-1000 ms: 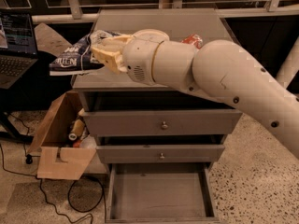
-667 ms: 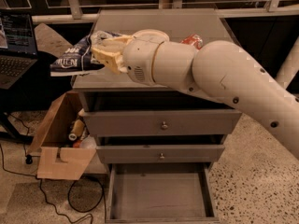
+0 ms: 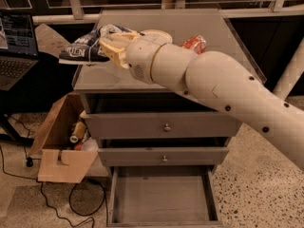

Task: Pick blue chip bag from bottom drawer and place on counter

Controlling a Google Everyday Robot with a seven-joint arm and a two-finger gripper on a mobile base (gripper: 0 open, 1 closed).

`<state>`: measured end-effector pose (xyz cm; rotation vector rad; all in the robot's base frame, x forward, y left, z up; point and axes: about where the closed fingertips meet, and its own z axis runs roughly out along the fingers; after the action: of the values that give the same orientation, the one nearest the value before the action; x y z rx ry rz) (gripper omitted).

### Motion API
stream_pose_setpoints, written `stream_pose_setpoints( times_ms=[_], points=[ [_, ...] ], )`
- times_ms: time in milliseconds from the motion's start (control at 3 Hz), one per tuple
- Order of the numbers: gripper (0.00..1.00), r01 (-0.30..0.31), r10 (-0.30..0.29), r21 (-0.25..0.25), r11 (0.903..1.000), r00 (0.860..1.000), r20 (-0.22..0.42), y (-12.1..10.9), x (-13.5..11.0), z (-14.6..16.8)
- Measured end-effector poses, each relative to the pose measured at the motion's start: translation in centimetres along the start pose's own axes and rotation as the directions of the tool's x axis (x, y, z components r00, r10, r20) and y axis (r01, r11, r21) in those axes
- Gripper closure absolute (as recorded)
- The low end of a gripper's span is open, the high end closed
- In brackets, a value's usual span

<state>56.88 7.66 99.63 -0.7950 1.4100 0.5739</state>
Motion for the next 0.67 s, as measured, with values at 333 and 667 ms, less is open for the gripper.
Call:
stream_pose_setpoints(
  times_ms=[333, 667],
  points=[
    [1.0, 0.005, -0.005, 0.053, 0.9986, 1.0, 0.009, -2.1, 0.1, 1.3],
    [1.0, -0.023, 0.023, 0.084, 0.9962, 1.0, -0.005, -3.4, 1.3, 1.9]
  ],
)
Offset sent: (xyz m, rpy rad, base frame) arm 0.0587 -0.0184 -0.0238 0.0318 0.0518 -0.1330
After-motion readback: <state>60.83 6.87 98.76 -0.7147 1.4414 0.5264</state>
